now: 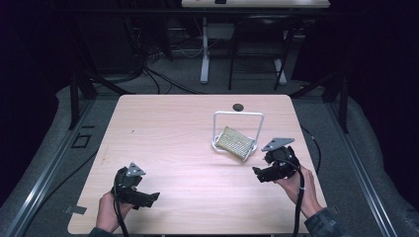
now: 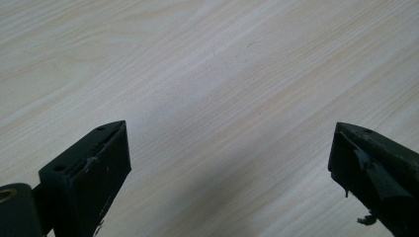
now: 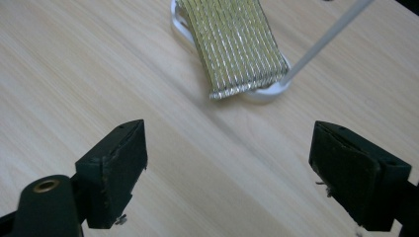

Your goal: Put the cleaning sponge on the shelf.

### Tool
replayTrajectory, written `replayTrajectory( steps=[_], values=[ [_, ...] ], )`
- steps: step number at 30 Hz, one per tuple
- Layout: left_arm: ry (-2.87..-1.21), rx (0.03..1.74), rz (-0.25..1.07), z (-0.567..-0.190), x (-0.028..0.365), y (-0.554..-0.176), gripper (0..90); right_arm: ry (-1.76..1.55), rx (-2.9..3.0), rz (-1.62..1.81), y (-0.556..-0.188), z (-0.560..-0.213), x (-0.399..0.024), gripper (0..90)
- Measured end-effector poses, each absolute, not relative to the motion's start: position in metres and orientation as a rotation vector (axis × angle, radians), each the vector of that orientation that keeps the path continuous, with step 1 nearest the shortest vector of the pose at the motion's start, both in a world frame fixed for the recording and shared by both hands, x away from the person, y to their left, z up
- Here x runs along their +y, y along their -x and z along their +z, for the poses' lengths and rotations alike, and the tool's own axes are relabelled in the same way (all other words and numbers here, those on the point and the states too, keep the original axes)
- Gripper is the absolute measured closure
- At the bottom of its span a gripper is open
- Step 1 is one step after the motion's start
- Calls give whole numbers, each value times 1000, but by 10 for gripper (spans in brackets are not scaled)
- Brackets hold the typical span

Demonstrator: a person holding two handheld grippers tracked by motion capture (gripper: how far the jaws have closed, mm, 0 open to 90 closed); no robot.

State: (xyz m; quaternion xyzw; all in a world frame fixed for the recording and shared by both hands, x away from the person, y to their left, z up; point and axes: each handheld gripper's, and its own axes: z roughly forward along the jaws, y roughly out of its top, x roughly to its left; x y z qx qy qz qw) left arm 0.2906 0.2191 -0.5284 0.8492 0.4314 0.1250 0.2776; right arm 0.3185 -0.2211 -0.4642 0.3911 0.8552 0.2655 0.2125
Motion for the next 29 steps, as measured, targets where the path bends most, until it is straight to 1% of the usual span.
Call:
replayTrajectory(
  steps=[8, 15, 22, 29],
  values=[
    [-2280, 1157, 333, -529, 219, -290, 28, -1145, 2357, 736, -301, -474, -241, 142],
    [-2288, 1156, 338, -529, 218, -291, 28, -1216, 2344, 735, -288, -492, -257, 142],
    [-2287, 1154, 338, -529, 218, -291, 28, -1244, 2358, 702, -287, -507, -265, 143],
    [-2290, 1153, 335, -529, 218, -292, 27, -1247, 2362, 678, -288, -510, -266, 145]
  ],
)
